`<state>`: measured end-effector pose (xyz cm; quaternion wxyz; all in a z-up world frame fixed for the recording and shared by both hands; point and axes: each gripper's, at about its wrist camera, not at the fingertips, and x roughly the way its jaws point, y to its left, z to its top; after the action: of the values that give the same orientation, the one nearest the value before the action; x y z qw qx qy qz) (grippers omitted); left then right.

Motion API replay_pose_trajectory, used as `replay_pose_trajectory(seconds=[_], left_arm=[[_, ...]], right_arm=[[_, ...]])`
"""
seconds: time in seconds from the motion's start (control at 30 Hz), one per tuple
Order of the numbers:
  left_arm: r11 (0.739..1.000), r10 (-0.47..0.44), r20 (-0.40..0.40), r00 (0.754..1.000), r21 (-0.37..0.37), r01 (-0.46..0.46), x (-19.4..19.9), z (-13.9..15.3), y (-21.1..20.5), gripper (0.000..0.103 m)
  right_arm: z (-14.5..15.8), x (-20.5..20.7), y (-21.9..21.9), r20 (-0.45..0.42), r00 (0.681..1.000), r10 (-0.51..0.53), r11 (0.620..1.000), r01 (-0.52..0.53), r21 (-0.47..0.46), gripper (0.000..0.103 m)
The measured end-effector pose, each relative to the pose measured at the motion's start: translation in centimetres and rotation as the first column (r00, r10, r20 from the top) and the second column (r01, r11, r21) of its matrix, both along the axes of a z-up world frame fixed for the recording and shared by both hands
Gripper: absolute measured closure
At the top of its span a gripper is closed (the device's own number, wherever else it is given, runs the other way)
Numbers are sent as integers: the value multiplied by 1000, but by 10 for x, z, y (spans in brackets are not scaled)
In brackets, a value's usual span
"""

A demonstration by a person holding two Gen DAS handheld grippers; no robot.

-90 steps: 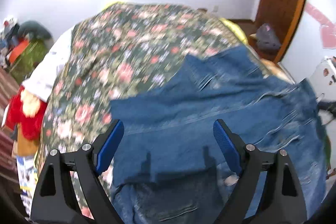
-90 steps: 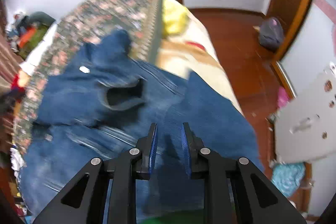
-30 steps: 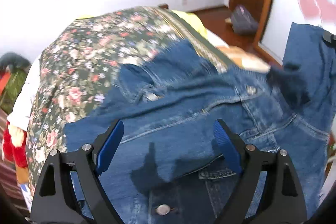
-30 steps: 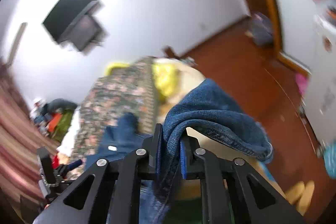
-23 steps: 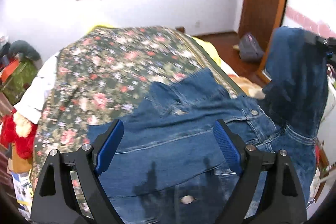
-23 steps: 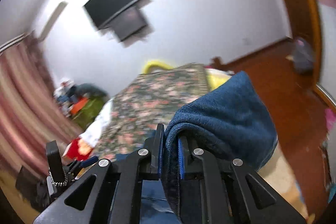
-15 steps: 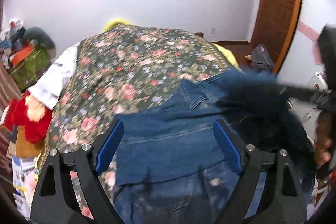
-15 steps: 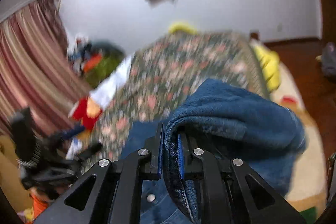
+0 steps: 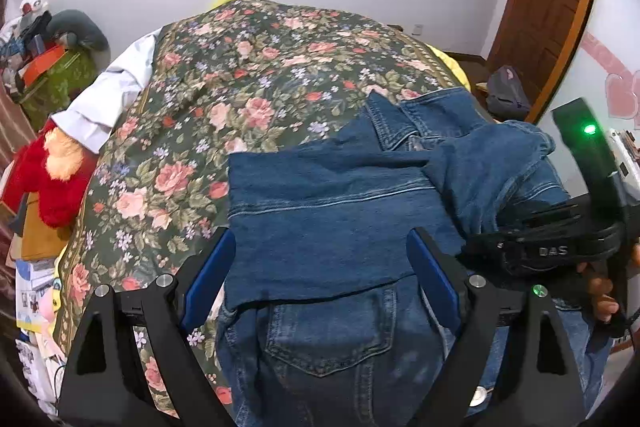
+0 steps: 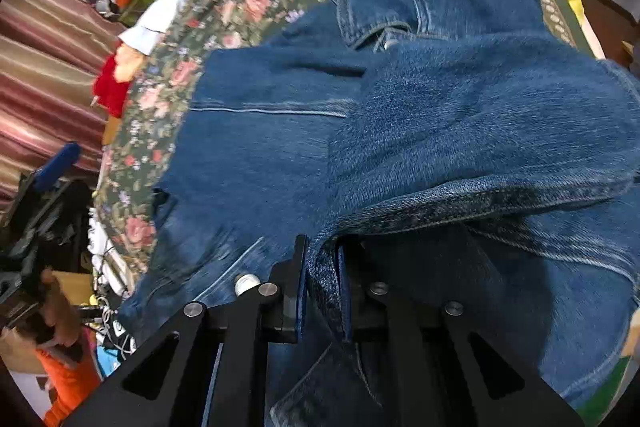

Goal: Fold large clothes

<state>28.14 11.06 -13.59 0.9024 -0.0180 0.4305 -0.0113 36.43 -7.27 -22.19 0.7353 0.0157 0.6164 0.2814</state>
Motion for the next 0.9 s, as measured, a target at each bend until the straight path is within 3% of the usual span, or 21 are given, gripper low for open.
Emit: replay_pose_trajectory(seconds=[0.2, 0.3, 0.43, 0.57, 0.77, 0.8, 0.9], left_arm=[[997, -66, 29, 997, 46, 65, 15, 21, -34, 16], [992, -122, 36, 992, 43, 121, 27, 31, -60, 15], [975, -219, 21, 976, 40, 218, 54, 38, -110, 15], [945, -316, -25, 948, 81, 317, 82, 27, -168, 16], [902, -409, -122, 904, 99, 421, 120, -14, -240, 16], [899, -411, -136, 901, 99, 426, 124, -21, -246, 19], [890, -417, -190, 889, 115, 442, 137, -45, -265, 39]], right_arm=[[57, -21, -36, 111, 994, -8, 996, -3, 93, 93], [84, -29, -71, 231, 972, -54, 996, 36, 80, 93], [99, -30, -118, 321, 936, -143, 990, 134, 51, 93], [98, -26, -165, 374, 901, -219, 971, 240, -11, 93], [67, -20, -206, 296, 914, -278, 954, 297, -23, 93], [62, -19, -209, 287, 915, -283, 953, 302, -24, 93], [48, -16, -212, 260, 921, -289, 953, 303, -15, 93]])
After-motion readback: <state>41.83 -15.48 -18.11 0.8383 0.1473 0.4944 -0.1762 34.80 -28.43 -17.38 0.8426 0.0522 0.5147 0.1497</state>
